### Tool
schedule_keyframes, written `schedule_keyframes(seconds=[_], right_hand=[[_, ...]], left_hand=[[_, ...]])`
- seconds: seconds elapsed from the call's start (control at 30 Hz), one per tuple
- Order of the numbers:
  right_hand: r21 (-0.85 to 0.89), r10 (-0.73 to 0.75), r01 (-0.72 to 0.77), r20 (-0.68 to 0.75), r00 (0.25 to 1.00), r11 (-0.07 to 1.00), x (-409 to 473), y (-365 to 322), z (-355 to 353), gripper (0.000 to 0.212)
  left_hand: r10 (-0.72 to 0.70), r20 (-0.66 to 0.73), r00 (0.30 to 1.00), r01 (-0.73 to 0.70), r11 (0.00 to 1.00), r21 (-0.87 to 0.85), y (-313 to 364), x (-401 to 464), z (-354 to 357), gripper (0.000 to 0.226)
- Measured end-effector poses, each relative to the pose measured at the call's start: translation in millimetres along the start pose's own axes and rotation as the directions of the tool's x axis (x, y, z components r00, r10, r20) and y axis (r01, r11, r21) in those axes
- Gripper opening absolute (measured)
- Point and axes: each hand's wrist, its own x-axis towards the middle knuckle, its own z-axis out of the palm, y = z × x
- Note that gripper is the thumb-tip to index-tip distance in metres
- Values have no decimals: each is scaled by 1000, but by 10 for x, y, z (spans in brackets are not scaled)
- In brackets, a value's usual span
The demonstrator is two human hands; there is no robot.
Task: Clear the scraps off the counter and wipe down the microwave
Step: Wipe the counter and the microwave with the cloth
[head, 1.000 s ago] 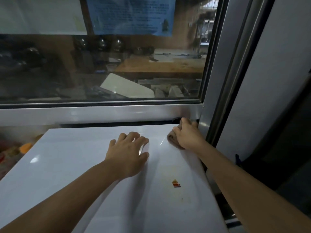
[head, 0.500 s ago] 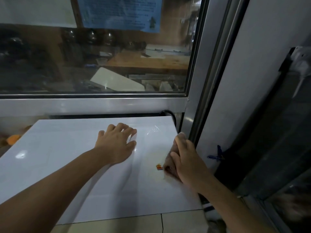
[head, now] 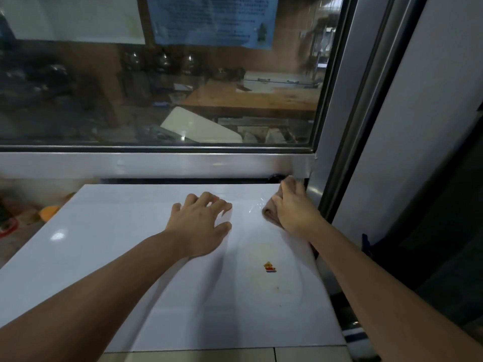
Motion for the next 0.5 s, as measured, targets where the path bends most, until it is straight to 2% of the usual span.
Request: schedule_keyframes(seconds=[0.1,0.17,0.27,0.4,0.5], right_hand=[[-127,-223,206,-140,965,970,-578,34,31,46],[-170,-302,279,-135,944,945,-918,84,38,48],[-66,-179,175,-59,982,982,-1034,100,46,46],[-1,-25,25,16,1000,1000,-726,-45,-86,30],[42,4,-5,11,1000,999,-737,-70,-107,33]], left_hand=[[5,3,1000,-5,1000,-20,0,-21,1,44],[8,-4,1000,-8,999,-33,-7,-23,5,44],[22,-3,1000,-22,999,-27,-10,-19,20,44],[34,28,999,-34,999,-5,34,-57,-6,44],[50,2,999,-50,998,-33,118,-221,-34,43]])
